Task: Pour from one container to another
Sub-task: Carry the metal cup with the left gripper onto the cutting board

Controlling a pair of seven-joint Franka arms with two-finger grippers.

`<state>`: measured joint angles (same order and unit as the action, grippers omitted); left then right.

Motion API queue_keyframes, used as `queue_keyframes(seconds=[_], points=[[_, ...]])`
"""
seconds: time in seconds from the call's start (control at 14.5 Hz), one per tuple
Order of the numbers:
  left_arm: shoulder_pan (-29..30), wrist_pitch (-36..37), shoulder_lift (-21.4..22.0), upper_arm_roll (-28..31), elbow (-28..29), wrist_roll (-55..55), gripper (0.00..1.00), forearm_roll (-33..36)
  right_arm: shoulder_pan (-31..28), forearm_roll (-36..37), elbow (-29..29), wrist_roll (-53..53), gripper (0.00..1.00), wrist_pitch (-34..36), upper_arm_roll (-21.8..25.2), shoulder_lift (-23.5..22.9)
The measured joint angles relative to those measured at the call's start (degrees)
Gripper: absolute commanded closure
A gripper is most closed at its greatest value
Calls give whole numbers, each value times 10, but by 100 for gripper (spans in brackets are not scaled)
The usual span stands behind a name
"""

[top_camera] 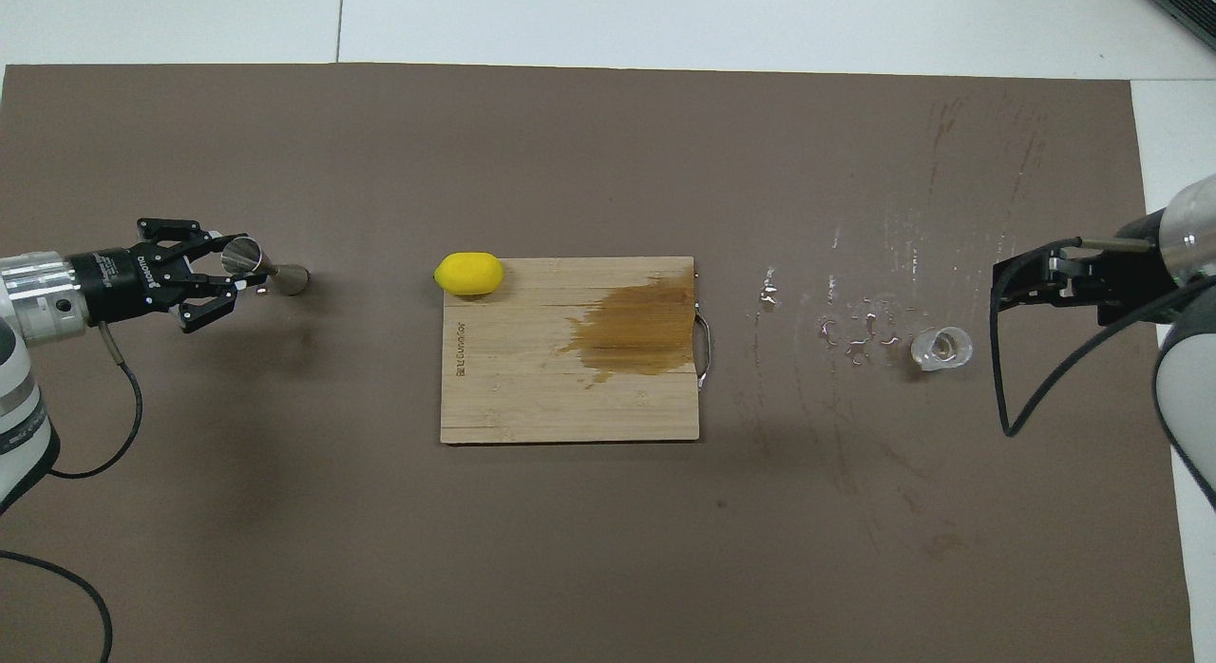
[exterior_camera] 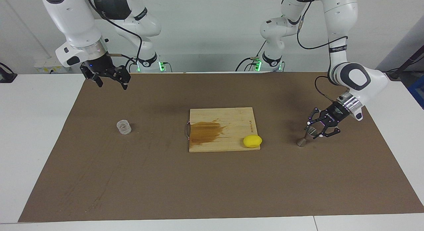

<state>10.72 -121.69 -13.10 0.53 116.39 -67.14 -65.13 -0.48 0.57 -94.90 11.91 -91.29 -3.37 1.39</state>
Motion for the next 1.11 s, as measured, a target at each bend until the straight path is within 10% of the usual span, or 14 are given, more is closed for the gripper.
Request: queue_keyframes(seconds=[0.55, 1.11], points=[[-176, -6, 26, -20, -50, -36, 100, -55, 0, 0, 0, 0, 0, 0, 0, 0], [-453, -314, 10, -21, -24, -46, 100, -181, 0, 0, 0, 0, 0, 0, 0, 0]])
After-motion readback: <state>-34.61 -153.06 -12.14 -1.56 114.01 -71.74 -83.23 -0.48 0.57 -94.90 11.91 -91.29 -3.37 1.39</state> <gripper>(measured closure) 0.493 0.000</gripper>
